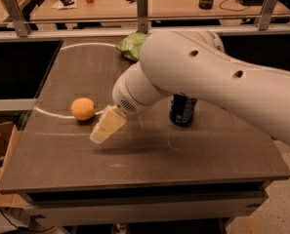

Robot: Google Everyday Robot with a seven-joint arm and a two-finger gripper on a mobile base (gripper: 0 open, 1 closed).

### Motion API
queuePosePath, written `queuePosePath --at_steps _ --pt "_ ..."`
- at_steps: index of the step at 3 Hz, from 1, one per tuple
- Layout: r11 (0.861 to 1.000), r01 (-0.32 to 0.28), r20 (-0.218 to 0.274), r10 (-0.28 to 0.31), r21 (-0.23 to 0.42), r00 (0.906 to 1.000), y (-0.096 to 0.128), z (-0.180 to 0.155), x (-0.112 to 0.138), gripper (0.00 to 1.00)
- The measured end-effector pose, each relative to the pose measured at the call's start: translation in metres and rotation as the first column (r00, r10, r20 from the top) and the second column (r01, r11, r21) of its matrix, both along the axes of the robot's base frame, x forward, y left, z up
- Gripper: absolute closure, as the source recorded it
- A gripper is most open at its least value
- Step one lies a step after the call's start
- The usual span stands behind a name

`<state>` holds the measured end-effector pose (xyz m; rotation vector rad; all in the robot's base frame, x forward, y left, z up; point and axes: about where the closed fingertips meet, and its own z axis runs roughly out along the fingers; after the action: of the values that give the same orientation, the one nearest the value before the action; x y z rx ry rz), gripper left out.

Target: Pick orange

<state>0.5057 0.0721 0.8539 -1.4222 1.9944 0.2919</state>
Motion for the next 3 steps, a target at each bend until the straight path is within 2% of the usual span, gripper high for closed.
queuePosePath --at_steps 2,3 --pt "0.995 -0.02 0.01 0.019 0.097 0.9998 0.025 -0.008 0.017 0.0" --pt "0.99 -0.052 0.0 0.052 0.133 0.9986 0.04 -0.009 0.02 0.0"
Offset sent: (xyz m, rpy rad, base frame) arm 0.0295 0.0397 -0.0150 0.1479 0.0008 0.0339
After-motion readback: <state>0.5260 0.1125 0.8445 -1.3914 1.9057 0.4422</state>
